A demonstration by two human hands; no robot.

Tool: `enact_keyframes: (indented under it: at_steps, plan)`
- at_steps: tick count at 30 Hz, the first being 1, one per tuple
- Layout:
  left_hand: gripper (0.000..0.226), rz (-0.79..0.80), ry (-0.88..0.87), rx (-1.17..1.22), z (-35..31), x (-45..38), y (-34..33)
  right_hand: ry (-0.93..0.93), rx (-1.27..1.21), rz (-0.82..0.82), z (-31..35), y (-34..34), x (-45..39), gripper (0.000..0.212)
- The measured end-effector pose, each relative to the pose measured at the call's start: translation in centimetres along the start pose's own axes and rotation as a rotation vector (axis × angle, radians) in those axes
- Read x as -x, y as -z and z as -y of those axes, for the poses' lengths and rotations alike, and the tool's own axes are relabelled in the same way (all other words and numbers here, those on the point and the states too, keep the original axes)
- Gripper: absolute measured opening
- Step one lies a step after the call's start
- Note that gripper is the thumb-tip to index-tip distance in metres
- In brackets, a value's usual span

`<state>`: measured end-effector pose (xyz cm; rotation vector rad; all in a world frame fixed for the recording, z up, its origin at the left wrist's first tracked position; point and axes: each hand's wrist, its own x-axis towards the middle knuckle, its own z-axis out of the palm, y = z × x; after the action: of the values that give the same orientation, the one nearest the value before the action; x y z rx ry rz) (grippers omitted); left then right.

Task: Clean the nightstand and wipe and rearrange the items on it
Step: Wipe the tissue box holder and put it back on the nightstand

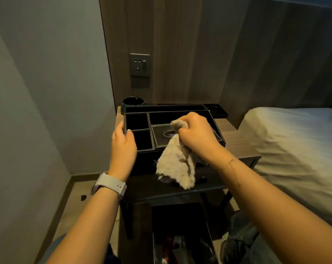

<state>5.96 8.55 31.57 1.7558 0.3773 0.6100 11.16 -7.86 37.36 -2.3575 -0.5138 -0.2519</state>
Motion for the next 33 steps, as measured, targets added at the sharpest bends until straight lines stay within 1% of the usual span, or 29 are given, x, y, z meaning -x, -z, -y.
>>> enact_keyframes:
  at_steps: [1,3,4,5,6,7,9,12,15,16,18,20,22,23,24,26,28,30,33]
  plan:
    - [0.041,0.010,0.030,0.063,0.2,0.0,0.0,0.027,0.080,0.008,0.2,-0.5,-0.2,0.031]
    - [0.038,0.021,0.072,0.179,0.7,0.0,0.0,0.188,0.257,0.092,1.4,-2.1,0.5,0.029]
    - [0.038,0.019,0.091,0.216,1.0,-0.1,0.0,0.269,0.310,0.151,1.9,-2.6,1.1,0.028]
    - [0.040,0.014,0.112,0.240,1.4,-0.3,-0.1,0.311,0.310,0.207,2.1,-2.5,1.2,0.027]
    - [0.043,0.013,0.131,0.247,1.7,-0.5,-0.2,0.296,0.275,0.252,2.2,-1.8,0.7,0.025]
    - [0.046,0.011,0.145,0.241,1.8,-0.6,-0.2,0.245,0.219,0.264,2.1,-1.0,-0.5,0.023]
    - [0.049,-0.005,0.145,0.220,1.8,-0.6,-0.2,0.156,0.187,0.194,1.9,-0.4,-3.4,0.018]
    - [0.051,-0.013,0.086,0.155,1.4,-0.2,-0.3,0.119,0.327,0.162,3.0,-2.5,-5.6,0.022]
    - [0.041,-0.008,0.041,0.151,1.6,-0.2,-0.3,0.139,0.371,0.165,3.7,-4.6,-4.3,0.029]
    - [0.040,-0.013,0.035,0.145,1.7,-0.3,-0.4,0.146,0.354,0.178,3.6,-4.3,-3.3,0.026]
    - [0.044,-0.005,0.038,0.118,1.8,-0.2,-0.3,0.217,0.311,0.207,3.1,-3.0,-0.9,0.019]
    - [0.045,0.018,0.038,0.107,1.8,-0.2,-0.3,0.310,0.308,0.279,2.5,-0.9,1.2,0.011]
    - [0.045,0.036,0.053,0.105,1.8,-0.3,-0.2,0.291,0.281,0.334,2.5,0.8,0.7,0.021]
    - [0.044,0.038,0.060,0.107,1.7,-0.3,-0.2,0.251,0.261,0.314,2.6,1.3,-0.3,0.022]
    - [0.044,0.032,0.064,0.102,1.6,-0.2,-0.2,0.205,0.253,0.260,2.6,1.3,-1.7,0.021]
    - [0.044,0.019,0.074,0.107,1.4,-0.1,-0.1,0.128,0.259,0.186,2.7,0.2,-4.3,0.020]
    - [0.044,-0.004,0.065,0.138,1.3,0.1,-0.2,0.086,0.270,0.216,2.9,-2.1,-4.9,0.021]
    - [0.044,-0.039,0.068,0.165,0.9,0.2,-0.4,0.114,0.298,0.206,3.2,-3.6,-3.5,0.020]
    - [0.045,-0.090,0.085,0.155,0.5,0.4,-0.7,0.208,0.297,0.227,3.2,-2.5,-0.8,0.019]
